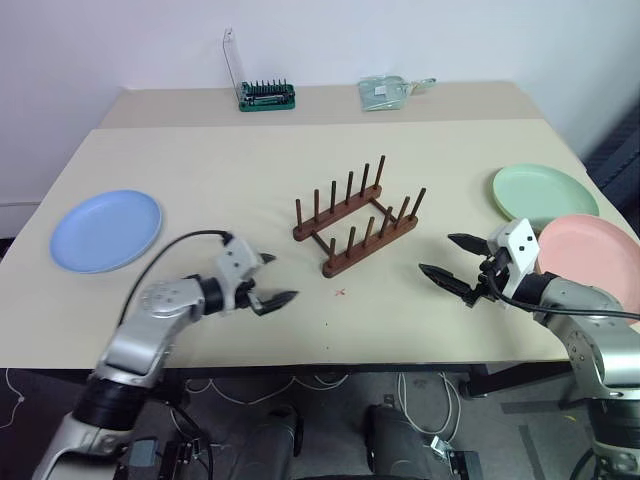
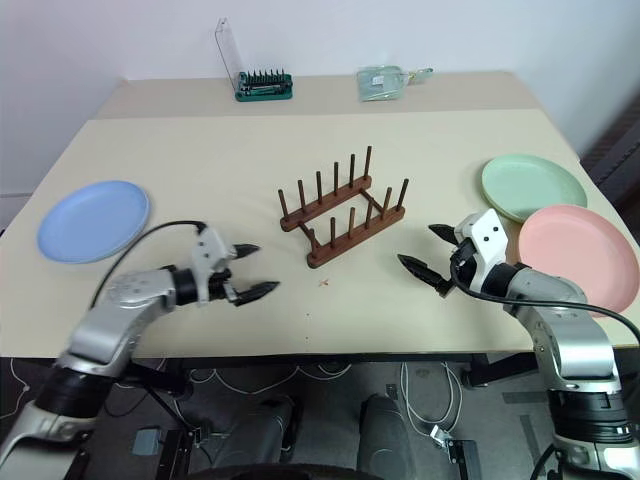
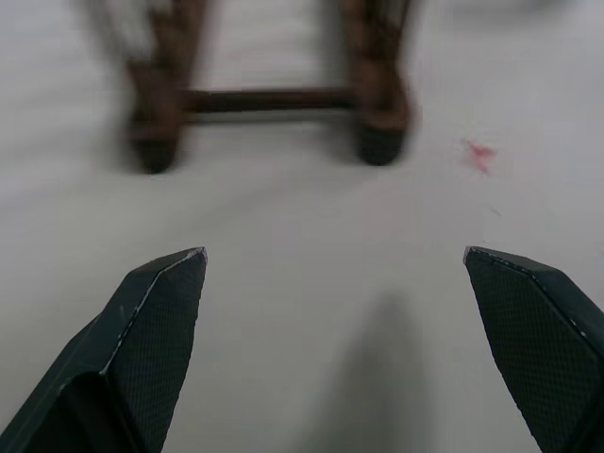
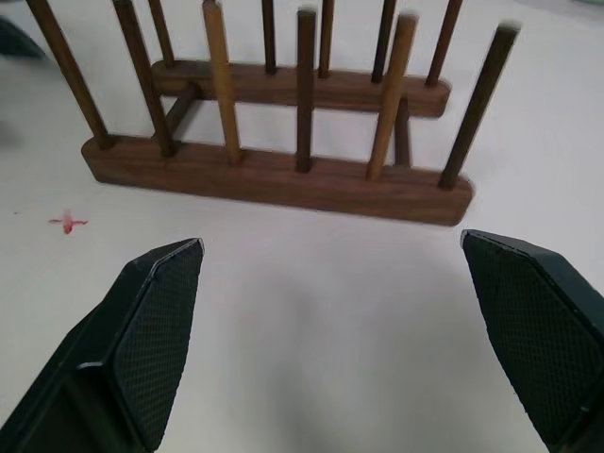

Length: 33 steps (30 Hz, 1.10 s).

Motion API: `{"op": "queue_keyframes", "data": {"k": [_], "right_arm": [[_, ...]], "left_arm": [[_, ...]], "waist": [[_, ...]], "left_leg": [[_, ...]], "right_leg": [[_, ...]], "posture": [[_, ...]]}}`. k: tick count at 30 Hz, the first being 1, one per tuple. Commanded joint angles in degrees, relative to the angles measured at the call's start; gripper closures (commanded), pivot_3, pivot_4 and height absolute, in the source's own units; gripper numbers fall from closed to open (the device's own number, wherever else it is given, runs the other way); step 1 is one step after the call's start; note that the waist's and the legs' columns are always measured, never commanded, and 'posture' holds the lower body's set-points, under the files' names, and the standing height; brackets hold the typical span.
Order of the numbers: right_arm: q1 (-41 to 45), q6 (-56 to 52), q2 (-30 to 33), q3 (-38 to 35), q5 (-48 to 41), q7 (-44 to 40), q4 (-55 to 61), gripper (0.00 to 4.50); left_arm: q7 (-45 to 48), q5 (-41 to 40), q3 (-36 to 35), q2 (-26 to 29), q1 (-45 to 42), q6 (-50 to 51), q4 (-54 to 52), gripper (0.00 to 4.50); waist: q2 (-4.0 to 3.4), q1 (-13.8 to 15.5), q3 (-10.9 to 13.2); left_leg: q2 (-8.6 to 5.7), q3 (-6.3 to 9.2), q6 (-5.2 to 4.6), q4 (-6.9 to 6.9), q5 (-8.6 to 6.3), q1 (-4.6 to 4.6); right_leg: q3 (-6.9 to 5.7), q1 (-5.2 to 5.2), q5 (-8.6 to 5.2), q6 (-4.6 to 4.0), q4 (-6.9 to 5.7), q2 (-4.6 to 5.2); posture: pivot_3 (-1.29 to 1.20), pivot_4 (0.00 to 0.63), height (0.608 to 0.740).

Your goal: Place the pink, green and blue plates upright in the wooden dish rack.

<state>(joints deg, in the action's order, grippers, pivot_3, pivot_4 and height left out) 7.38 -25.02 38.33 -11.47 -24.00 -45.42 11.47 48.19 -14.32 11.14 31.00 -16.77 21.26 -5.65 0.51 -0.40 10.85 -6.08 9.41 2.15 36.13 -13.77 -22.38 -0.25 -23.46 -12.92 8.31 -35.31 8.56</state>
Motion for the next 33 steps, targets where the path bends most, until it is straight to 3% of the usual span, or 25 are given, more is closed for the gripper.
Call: {"op": "queue_keyframes", "data": {"k": [1, 6, 7, 9, 14, 15, 21, 24, 28, 33], "right_arm": [[-0.35, 0.07, -0.87, -0.32, -0.72, 1.48, 3.75, 0.04], [-4.04, -2.10, -1.46, -2.09, -1.94, 3.94, 9.04, 0.04], [-4.86, -2.37, -1.51, -2.38, -2.29, 4.18, 10.01, 0.00], [-5.61, -2.92, -1.55, -2.48, -3.01, 4.58, 11.53, 0.00], [-5.60, -3.02, -1.36, -1.52, -2.29, 5.59, 11.03, 0.00], [-5.68, -3.05, -1.42, -1.39, -2.29, 5.72, 11.18, 0.00], [-7.33, -3.02, -1.01, -0.95, -1.95, 5.97, 11.83, 0.00], [-7.83, -3.08, -0.79, -0.94, -2.05, 5.80, 12.02, 0.00], [-8.47, -2.46, -0.55, -0.72, -1.10, 5.75, 11.29, 0.00], [-9.21, -2.43, -1.17, -1.20, -0.95, 6.52, 12.29, 0.00]], "left_arm": [[0.49, 2.39, 2.54, -2.38, -3.13, -2.85, 4.00, 0.02], [-2.20, 5.62, 5.57, -10.10, -7.97, -5.28, 13.87, 0.02], [-2.78, 5.78, 5.41, -11.49, -8.25, -5.71, 15.24, 0.25], [-3.43, 6.41, 4.97, -13.23, -8.51, -7.36, 16.95, 0.89], [-5.59, 6.49, 3.35, -16.85, -8.50, -9.44, 19.20, 3.48], [-5.77, 6.96, 3.63, -17.26, -8.31, -9.88, 19.50, 3.83], [-4.14, 9.24, 4.43, -15.75, -8.33, -12.12, 20.13, 3.83], [3.52, 9.33, 5.47, -12.57, -11.07, -17.44, 22.87, 3.83], [15.23, 9.38, 7.18, -9.16, -17.32, -23.93, 30.30, 3.83], [18.21, 10.35, 6.30, -10.40, -23.50, -29.38, 41.26, 3.83]], "waist": [[0.02, -0.07, 0.01], [-0.01, 0.15, -0.02], [-0.01, 0.37, -0.03], [0.00, 0.94, -0.03], [-0.02, 1.16, -0.05], [-0.02, 1.21, -0.06], [-0.02, 1.16, -0.07], [-0.02, 1.09, -0.06], [-0.02, 1.10, -0.06], [0.02, 1.12, -0.04]], "left_leg": [[0.00, 0.01, 0.00, 0.00, 0.00, 0.00], [0.01, 0.02, 0.00, 0.01, 0.00, 0.01], [0.01, 0.02, -0.01, 0.03, -0.01, 0.02], [-0.02, 0.01, -0.04, 0.04, -0.02, 0.02], [-0.02, -0.01, -0.05, 0.05, -0.03, 0.03], [-0.02, -0.01, -0.05, 0.05, -0.03, 0.02], [-0.03, -0.01, -0.06, 0.05, -0.03, 0.03], [-0.02, -0.01, -0.06, 0.03, -0.03, 0.05], [-0.02, -0.03, -0.06, 0.02, -0.03, 0.04], [-0.05, -0.02, -0.09, 0.05, -0.04, 0.00]], "right_leg": [[0.00, 0.00, 0.00, 0.00, 0.01, -0.01], [0.00, 0.00, 0.00, 0.01, -0.02, -0.02], [0.00, 0.03, 0.00, 0.02, 0.00, 0.00], [0.00, 0.07, 0.02, 0.07, 0.07, 0.01], [0.01, 0.08, 0.03, 0.08, 0.08, 0.01], [0.00, 0.08, 0.03, 0.08, 0.09, 0.01], [0.00, 0.10, 0.03, 0.09, 0.10, 0.01], [0.00, 0.10, 0.03, 0.09, 0.09, -0.02], [0.00, 0.08, 0.03, 0.08, 0.09, -0.03], [0.00, 0.08, 0.03, 0.10, 0.13, 0.00]], "posture": [[0.00, 0.150, 0.740], [0.00, 0.150, 0.740], [0.00, 0.150, 0.740], [0.00, 0.150, 0.740], [0.00, 0.150, 0.740], [0.00, 0.150, 0.740], [0.00, 0.150, 0.740], [0.00, 0.150, 0.740], [0.00, 0.150, 0.740], [0.00, 0.150, 0.740]]}}
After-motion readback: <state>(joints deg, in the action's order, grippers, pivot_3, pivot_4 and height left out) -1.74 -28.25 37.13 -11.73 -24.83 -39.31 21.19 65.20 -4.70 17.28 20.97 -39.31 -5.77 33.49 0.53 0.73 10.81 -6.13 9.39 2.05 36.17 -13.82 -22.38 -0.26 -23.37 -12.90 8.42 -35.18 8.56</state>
